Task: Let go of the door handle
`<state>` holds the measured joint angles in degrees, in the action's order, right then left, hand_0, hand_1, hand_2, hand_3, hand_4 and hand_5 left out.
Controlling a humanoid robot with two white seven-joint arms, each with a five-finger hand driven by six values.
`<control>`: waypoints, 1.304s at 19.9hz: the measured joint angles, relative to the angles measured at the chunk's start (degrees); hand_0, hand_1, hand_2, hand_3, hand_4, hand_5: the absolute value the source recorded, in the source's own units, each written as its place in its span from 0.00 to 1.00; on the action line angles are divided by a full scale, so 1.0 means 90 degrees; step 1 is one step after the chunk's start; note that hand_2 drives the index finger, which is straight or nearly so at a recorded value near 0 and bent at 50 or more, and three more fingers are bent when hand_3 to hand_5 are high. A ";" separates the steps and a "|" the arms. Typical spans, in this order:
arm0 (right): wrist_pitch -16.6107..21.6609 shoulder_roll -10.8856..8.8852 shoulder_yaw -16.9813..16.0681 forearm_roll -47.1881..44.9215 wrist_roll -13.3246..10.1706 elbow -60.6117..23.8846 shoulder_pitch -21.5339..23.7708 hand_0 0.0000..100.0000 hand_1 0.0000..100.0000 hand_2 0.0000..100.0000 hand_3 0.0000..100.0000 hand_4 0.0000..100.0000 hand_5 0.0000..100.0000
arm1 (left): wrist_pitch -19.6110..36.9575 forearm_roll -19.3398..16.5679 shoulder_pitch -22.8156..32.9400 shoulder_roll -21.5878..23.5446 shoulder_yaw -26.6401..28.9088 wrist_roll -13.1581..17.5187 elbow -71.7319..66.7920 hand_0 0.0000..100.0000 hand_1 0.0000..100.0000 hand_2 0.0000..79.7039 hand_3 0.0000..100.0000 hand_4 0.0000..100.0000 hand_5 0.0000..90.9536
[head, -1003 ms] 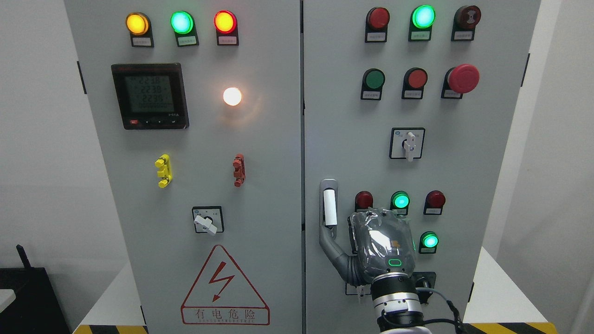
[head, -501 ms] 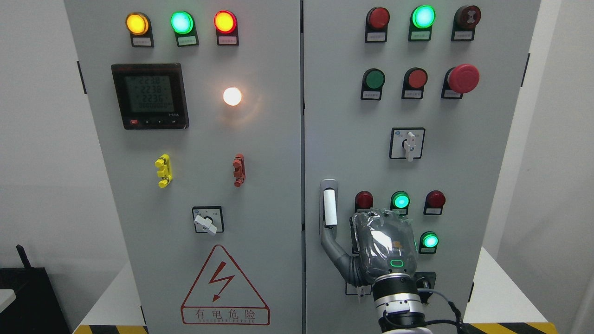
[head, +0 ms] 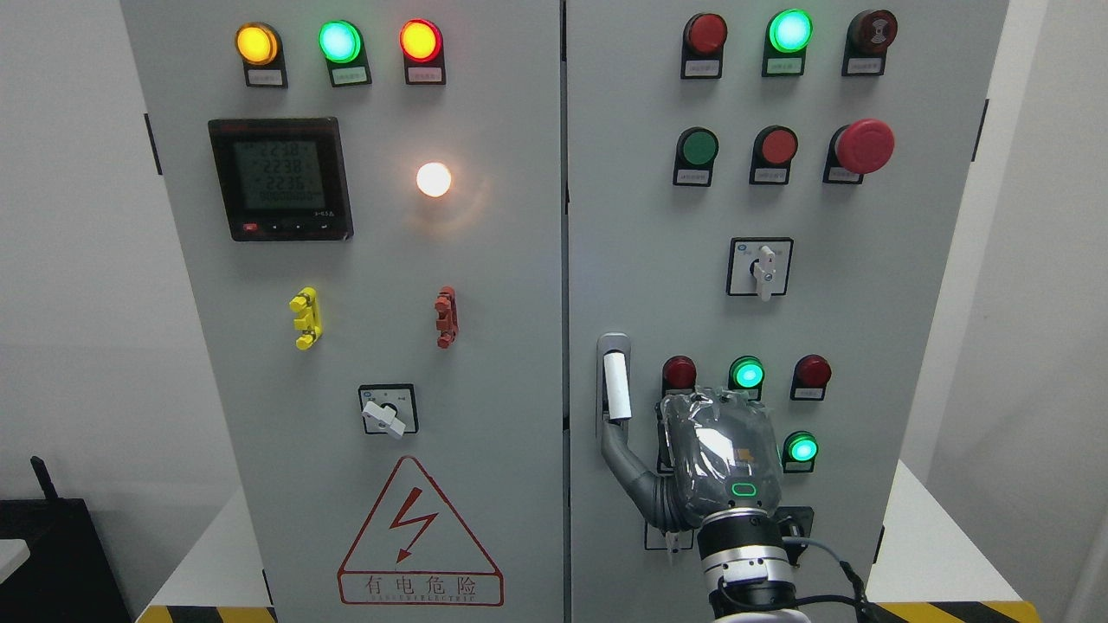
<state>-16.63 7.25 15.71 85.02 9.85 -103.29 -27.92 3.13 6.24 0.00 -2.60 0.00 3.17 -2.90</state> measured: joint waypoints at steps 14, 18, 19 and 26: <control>-0.0003 0.0009 0.0006 -0.0017 -0.0010 -0.0023 0.0010 0.45 0.10 0.99 1.00 0.91 0.99 | 0.0000 0.0000 0.0000 -0.0002 0.0000 0.0000 0.0000 0.12 0.39 0.00 0.00 0.00 0.00; -0.0004 0.0022 -0.0004 -0.0020 -0.0011 -0.0026 0.0013 0.48 0.09 0.99 1.00 0.91 0.99 | 0.0000 0.0000 0.0000 -0.0002 0.0000 0.0000 0.0000 0.12 0.39 0.00 0.00 0.00 0.00; -0.0004 0.0024 -0.0004 -0.0020 -0.0011 -0.0027 0.0013 0.48 0.09 0.99 1.00 0.91 0.99 | 0.0000 0.0000 0.0000 -0.0002 0.0000 0.0000 0.0000 0.12 0.39 0.00 0.00 0.00 0.00; -0.0004 0.0037 -0.0005 -0.0022 -0.0011 -0.0031 0.0003 0.53 0.08 0.99 1.00 0.92 0.99 | 0.0001 0.0000 0.0000 -0.0002 0.0000 0.0000 0.0000 0.12 0.39 0.00 0.00 0.00 0.00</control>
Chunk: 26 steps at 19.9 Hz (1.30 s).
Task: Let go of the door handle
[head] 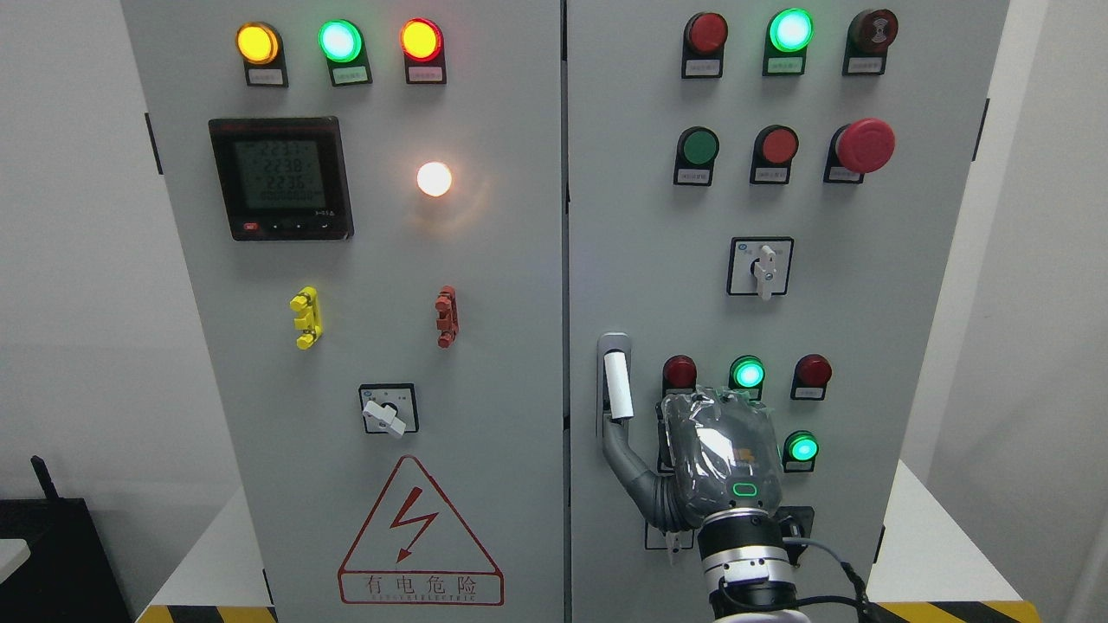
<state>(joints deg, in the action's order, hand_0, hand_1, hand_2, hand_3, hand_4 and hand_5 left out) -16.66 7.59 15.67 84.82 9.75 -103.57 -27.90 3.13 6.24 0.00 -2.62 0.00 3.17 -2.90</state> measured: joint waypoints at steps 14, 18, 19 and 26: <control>-0.0062 0.0017 -0.0114 -0.0006 -0.0021 -0.0029 -0.0036 0.55 0.08 0.98 1.00 0.91 0.99 | 0.0005 0.0000 0.0000 0.0000 0.0000 0.0000 0.0000 0.12 0.39 0.00 0.00 0.00 0.00; -0.0074 0.0017 -0.0124 -0.0008 -0.0025 -0.0036 -0.0035 0.55 0.08 0.98 1.00 0.92 0.99 | -0.0003 0.0000 0.0000 0.0000 0.0000 0.0000 0.0000 0.12 0.39 0.00 0.00 0.00 0.00; -0.0077 0.0018 -0.0126 -0.0008 -0.0034 -0.0036 -0.0033 0.55 0.08 0.98 1.00 0.92 0.99 | -0.0003 0.0000 0.0000 0.0000 0.0000 0.0000 0.0000 0.12 0.39 0.00 0.00 0.00 0.00; -0.0091 0.0016 -0.0138 -0.0009 -0.0021 -0.0042 -0.0020 0.56 0.08 0.98 1.00 0.91 0.99 | -0.0004 0.0000 0.0000 0.0001 0.0000 0.0000 0.0000 0.12 0.39 0.00 0.00 0.00 0.00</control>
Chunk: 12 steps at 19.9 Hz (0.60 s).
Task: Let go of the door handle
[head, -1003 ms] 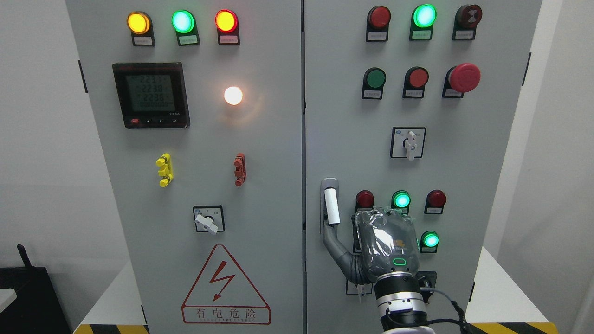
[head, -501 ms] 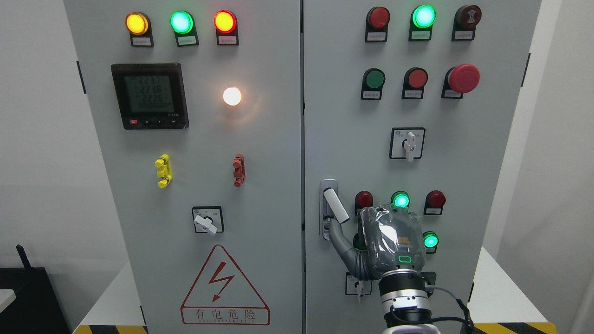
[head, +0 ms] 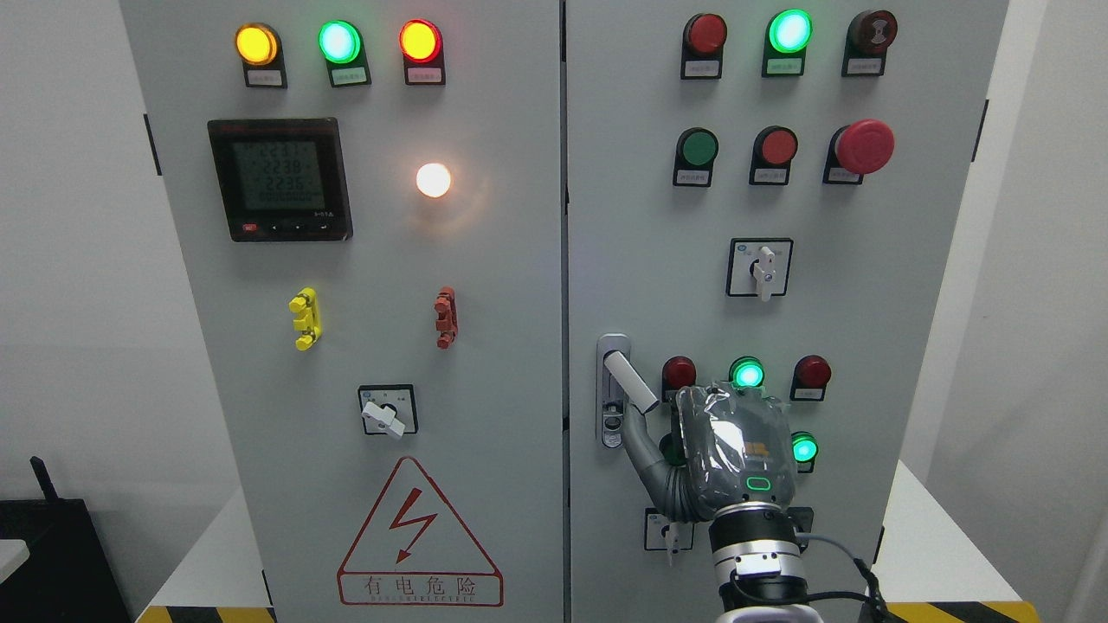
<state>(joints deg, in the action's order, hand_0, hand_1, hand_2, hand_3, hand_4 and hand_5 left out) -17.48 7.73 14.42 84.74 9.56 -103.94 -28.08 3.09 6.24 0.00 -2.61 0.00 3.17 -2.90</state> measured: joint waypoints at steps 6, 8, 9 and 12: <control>0.0000 -0.0004 -0.0041 -0.0002 0.0023 -0.0024 0.0002 0.55 0.08 0.98 1.00 0.91 0.99 | -0.0001 0.0000 0.0000 0.0000 0.0000 0.0000 0.0000 0.12 0.39 0.00 0.00 0.00 0.00; 0.0001 -0.0005 -0.0055 -0.0005 0.0025 -0.0036 0.0002 0.55 0.09 0.98 1.00 0.92 0.99 | -0.0001 0.0000 0.0000 0.0000 0.0000 0.0000 0.0000 0.12 0.39 0.00 0.00 0.00 0.00; 0.0006 -0.0005 -0.0064 -0.0006 0.0025 -0.0043 0.0002 0.55 0.09 0.98 1.00 0.91 0.99 | -0.0001 0.0000 0.0000 0.0000 0.0000 0.0000 0.0000 0.12 0.39 0.00 0.00 0.00 0.00; 0.0008 -0.0006 -0.0081 -0.0008 0.0026 -0.0067 -0.0001 0.56 0.09 0.98 1.00 0.91 0.99 | -0.0002 0.0000 0.0000 0.0000 0.0000 0.0000 0.0000 0.12 0.39 0.00 0.00 0.00 0.00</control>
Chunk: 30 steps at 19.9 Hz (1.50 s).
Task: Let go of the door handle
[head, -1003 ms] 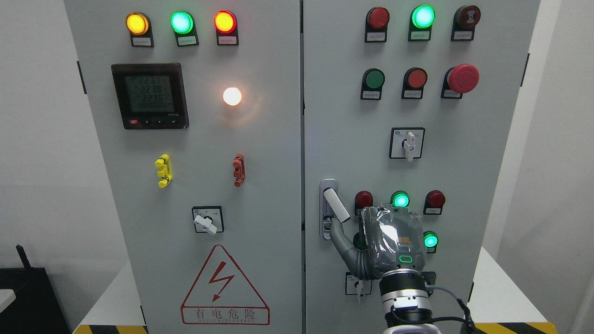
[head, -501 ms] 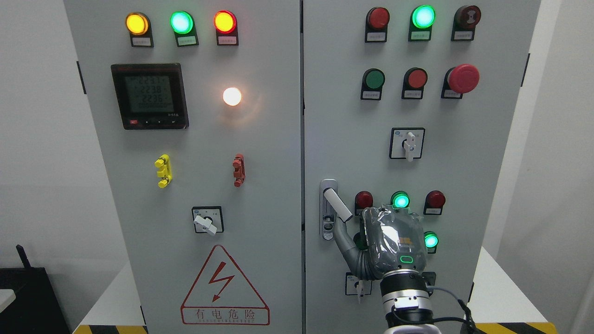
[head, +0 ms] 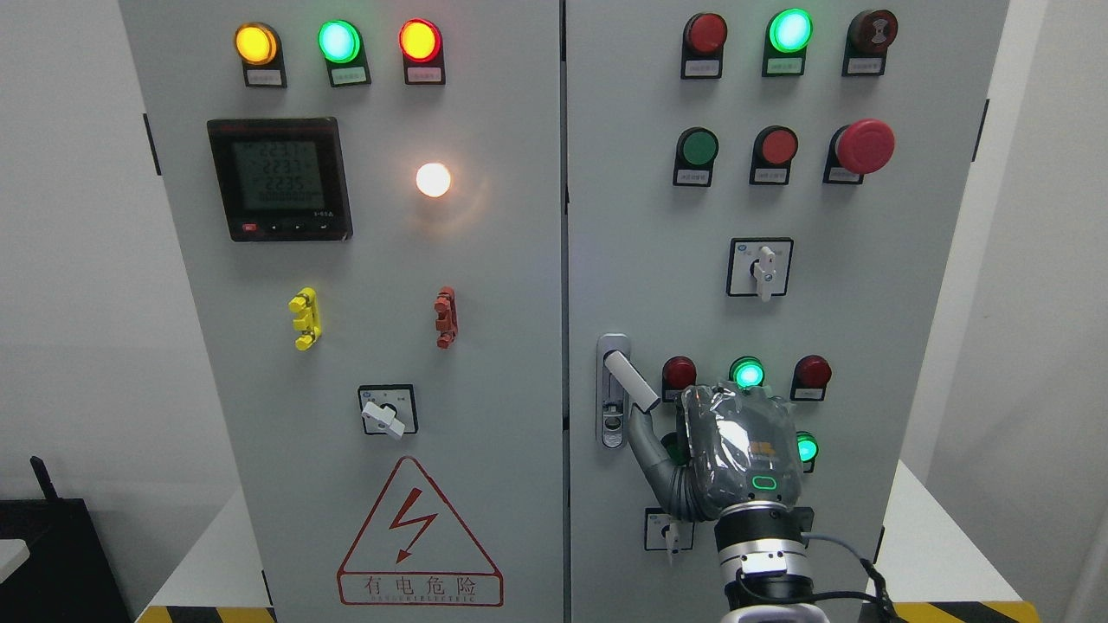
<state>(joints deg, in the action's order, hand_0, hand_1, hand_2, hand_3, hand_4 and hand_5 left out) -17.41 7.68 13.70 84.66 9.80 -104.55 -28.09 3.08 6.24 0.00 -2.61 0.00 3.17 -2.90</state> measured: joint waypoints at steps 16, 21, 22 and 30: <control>0.0006 -0.0032 -0.0117 -0.0002 0.0008 -0.0056 -0.0044 0.56 0.09 0.98 1.00 0.92 0.99 | 0.0000 0.0000 0.0000 0.0000 0.0000 0.0000 0.0000 0.12 0.39 0.00 0.00 0.00 0.00; 0.0006 -0.0040 -0.0148 -0.0002 0.0010 -0.0063 -0.0085 0.56 0.09 0.98 1.00 0.92 0.99 | -0.0001 0.0000 0.0000 0.0000 0.0000 0.0000 0.0000 0.12 0.39 0.00 0.00 0.00 0.00; 0.0006 -0.0041 -0.0153 -0.0002 0.0011 -0.0064 -0.0088 0.56 0.09 0.98 1.00 0.92 0.99 | -0.0001 0.0000 0.0000 0.0000 0.0000 0.0000 0.0000 0.12 0.39 0.00 0.00 0.00 0.00; 0.0006 -0.0048 -0.0179 -0.0003 0.0011 -0.0068 -0.0150 0.57 0.09 0.98 1.00 0.92 0.99 | -0.0001 0.0000 0.0000 0.0000 0.0000 0.0000 0.0000 0.12 0.39 0.00 0.00 0.00 0.00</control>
<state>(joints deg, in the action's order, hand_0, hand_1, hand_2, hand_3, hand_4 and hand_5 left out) -17.35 7.25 12.08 84.64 9.89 -105.16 -29.43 3.07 6.24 0.00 -2.61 0.00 3.17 -2.90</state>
